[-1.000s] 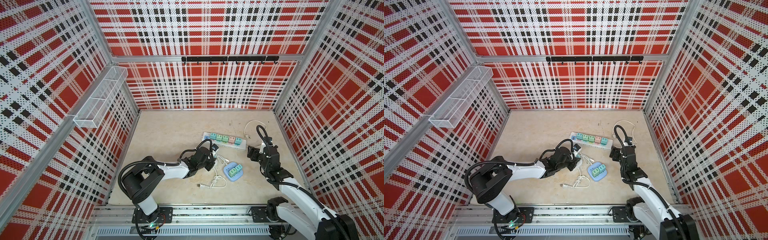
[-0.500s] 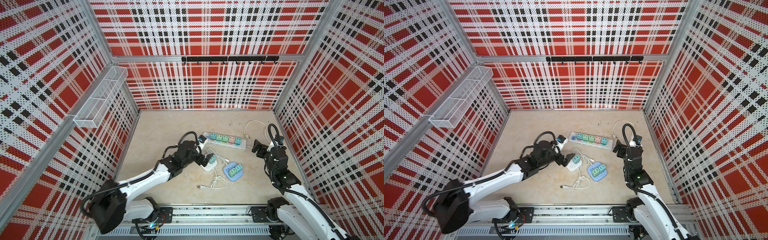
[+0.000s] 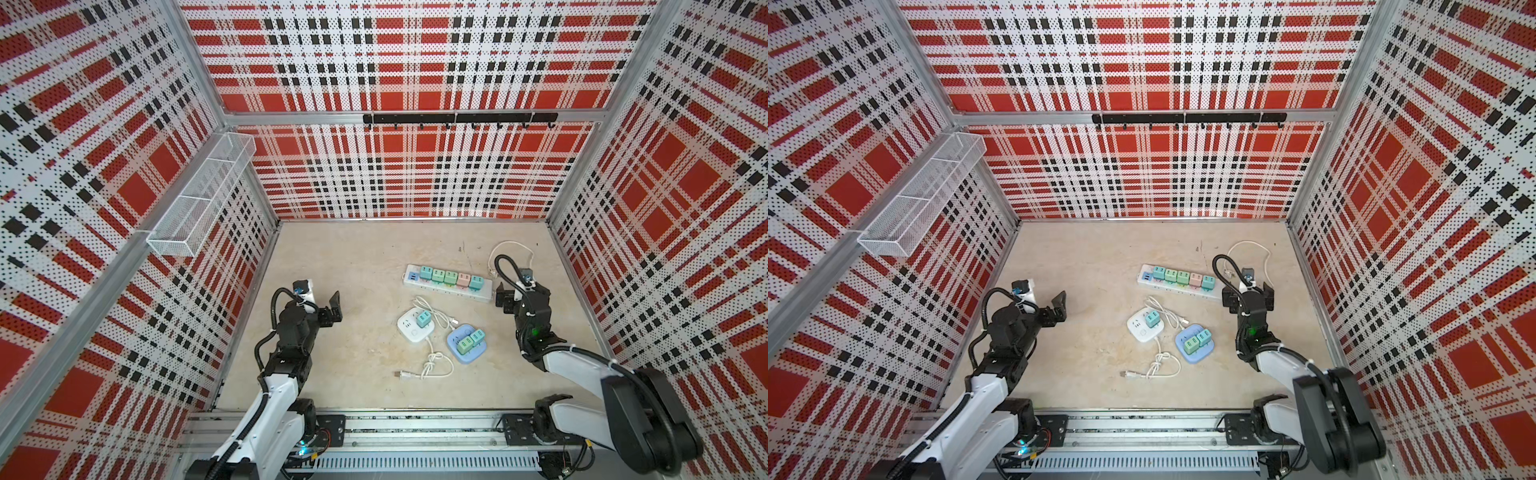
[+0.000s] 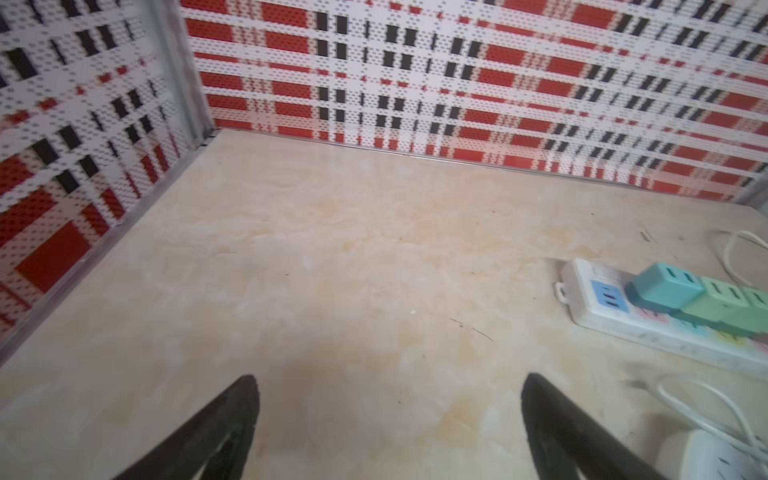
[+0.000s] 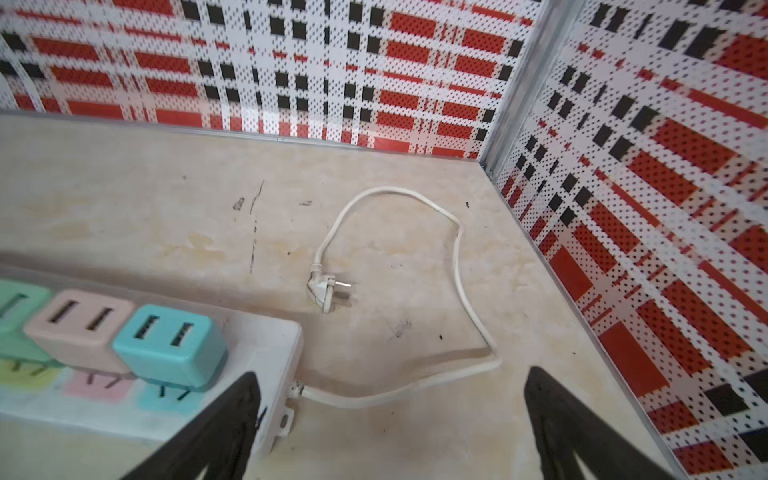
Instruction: Insert the plug
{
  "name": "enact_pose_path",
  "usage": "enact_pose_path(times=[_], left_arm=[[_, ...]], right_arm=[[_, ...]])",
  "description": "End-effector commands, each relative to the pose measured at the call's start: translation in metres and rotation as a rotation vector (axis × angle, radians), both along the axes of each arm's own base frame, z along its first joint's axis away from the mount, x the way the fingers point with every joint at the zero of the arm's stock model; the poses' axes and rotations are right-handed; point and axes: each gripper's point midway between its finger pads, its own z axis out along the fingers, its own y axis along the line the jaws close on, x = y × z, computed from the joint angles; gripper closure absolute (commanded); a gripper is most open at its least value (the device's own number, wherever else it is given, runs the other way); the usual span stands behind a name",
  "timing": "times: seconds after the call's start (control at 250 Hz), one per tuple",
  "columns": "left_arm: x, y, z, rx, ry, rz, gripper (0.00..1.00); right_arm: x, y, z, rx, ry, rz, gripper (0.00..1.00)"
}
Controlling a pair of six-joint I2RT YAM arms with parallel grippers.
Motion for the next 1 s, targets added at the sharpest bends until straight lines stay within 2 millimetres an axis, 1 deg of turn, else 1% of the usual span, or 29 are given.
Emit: enact_pose_path(times=[0.0, 0.052, 0.092, 0.156, 0.18, 0.204, 0.244, 0.3, 0.376, 0.424, 0.468, 0.572, 0.628, 0.712, 0.812, 0.9, 0.997], left_arm=[[0.007, 0.023, 0.013, 0.052, -0.089, 0.116, 0.0], [0.01, 0.032, 0.005, 0.073, -0.102, 0.155, 0.01], [0.014, 0.036, -0.002, 0.068, -0.108, 0.166, 0.0], [0.022, 0.037, -0.012, 0.053, -0.111, 0.168, 0.01], [0.027, 0.036, -0.009, 0.049, -0.133, 0.162, 0.01], [0.032, 0.034, -0.009, 0.046, -0.144, 0.151, 0.01], [0.037, 0.029, -0.009, 0.048, -0.15, 0.114, 0.0], [0.041, 0.026, -0.008, 0.06, -0.169, 0.098, 0.01], [0.042, 0.026, -0.01, 0.081, -0.189, 0.095, 0.01], [0.043, 0.026, -0.014, 0.099, -0.192, 0.09, 0.01], [0.045, 0.025, -0.016, 0.095, -0.207, 0.084, 0.01], [0.054, 0.009, -0.031, 0.12, -0.202, 0.001, 0.01], [0.062, -0.003, -0.031, 0.139, -0.196, -0.047, 0.01], [0.069, -0.01, -0.035, 0.176, -0.147, -0.053, 0.01], [0.078, -0.018, -0.038, 0.224, -0.105, -0.053, 0.01], [0.088, -0.019, -0.043, 0.252, -0.045, -0.034, 0.01], [0.092, -0.008, -0.044, 0.232, -0.022, 0.009, 0.01]], right_arm=[[0.015, -0.001, 0.018, 0.012, -0.187, 0.039, 0.0], [0.018, 0.0, 0.007, 0.034, -0.204, 0.08, 0.0], [0.018, -0.006, 0.01, 0.038, -0.227, 0.052, 0.0], [0.022, -0.011, 0.0, 0.088, -0.136, 0.05, 0.0], [0.026, -0.014, -0.003, 0.103, -0.116, 0.051, 0.0], [0.03, -0.012, -0.004, 0.115, -0.112, 0.074, 0.0], [0.034, -0.014, -0.002, 0.115, -0.12, 0.066, 0.0], [0.032, -0.022, -0.005, 0.125, -0.099, 0.017, 0.0], [0.032, -0.03, -0.002, 0.121, -0.126, -0.034, 0.0], [0.029, -0.032, -0.004, 0.131, -0.118, -0.048, 0.0], [0.028, -0.032, -0.001, 0.126, -0.139, -0.047, 0.0], [0.024, -0.027, 0.002, 0.122, -0.166, -0.01, 0.0], [0.027, -0.03, -0.001, 0.125, -0.146, -0.03, 0.0], [0.03, -0.041, -0.003, 0.13, -0.121, -0.103, 0.0], [0.034, -0.04, -0.005, 0.121, -0.102, -0.099, 0.0], [0.034, -0.04, -0.004, 0.121, -0.102, -0.099, 0.0], [0.035, -0.039, -0.004, 0.121, -0.103, -0.097, 0.0]])
